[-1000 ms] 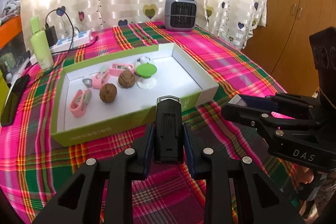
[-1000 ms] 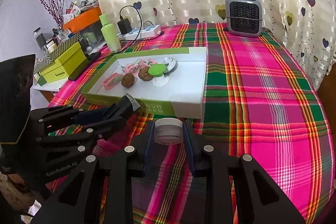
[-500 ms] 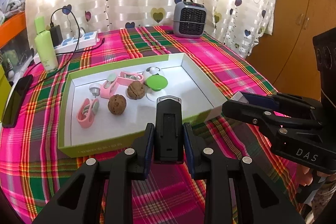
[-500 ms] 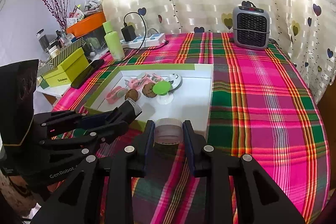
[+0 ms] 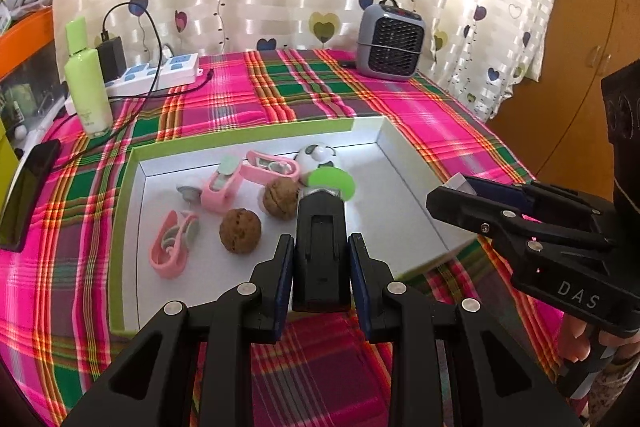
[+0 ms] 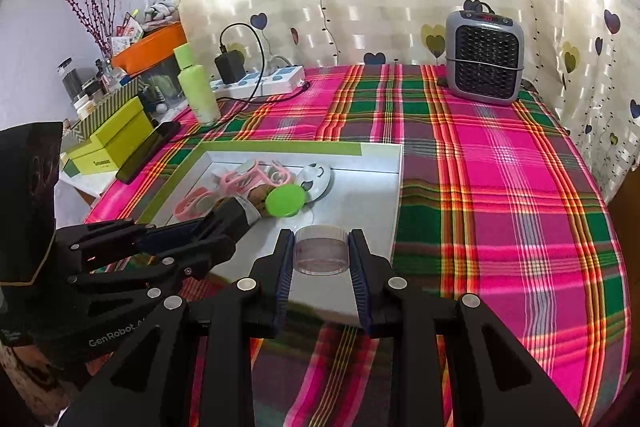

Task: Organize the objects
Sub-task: 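Carry the white jar and black case over the box with both tools, then lower the jar and black case into the box and open both tools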

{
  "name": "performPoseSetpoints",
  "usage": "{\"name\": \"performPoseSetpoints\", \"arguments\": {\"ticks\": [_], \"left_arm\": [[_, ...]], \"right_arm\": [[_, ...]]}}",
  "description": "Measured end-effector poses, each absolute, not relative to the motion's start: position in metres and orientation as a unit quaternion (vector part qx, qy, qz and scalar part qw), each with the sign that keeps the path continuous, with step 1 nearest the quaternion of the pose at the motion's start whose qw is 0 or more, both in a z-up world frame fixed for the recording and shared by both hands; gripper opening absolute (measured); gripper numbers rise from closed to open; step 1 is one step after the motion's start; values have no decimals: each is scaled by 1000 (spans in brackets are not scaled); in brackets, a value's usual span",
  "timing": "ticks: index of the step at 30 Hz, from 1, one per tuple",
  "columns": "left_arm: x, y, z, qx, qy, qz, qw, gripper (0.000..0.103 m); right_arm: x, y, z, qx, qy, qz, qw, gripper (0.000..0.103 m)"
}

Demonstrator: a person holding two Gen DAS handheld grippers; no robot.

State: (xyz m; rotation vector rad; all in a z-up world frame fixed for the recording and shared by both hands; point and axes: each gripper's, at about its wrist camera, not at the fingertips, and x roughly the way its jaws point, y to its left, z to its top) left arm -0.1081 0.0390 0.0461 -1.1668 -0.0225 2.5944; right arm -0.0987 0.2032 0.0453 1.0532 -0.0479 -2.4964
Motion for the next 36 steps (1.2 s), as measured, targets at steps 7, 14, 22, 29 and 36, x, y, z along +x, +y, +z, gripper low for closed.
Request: {"name": "performPoseSetpoints", "arguments": {"ticks": [7, 14, 22, 29, 36], "left_arm": [[-121, 36, 36, -416, -11, 898, 139, 23], [-130, 38, 29, -423, -11, 895, 139, 22], [-136, 42, 26, -426, -13, 894, 138, 23], [-138, 42, 21, -434, -14, 891, 132, 25], [-136, 40, 20, -437, -17, 890, 125, 30]], "right_arm": [[-119, 201, 36, 390, -16, -896, 211, 28], [-133, 200, 26, 399, -17, -892, 213, 28], [-143, 196, 19, 406, -7, -888, 218, 28], [-146, 191, 17, 402, 16, -890, 216, 28], [-145, 189, 17, 399, 29, -891, 214, 28]]}}
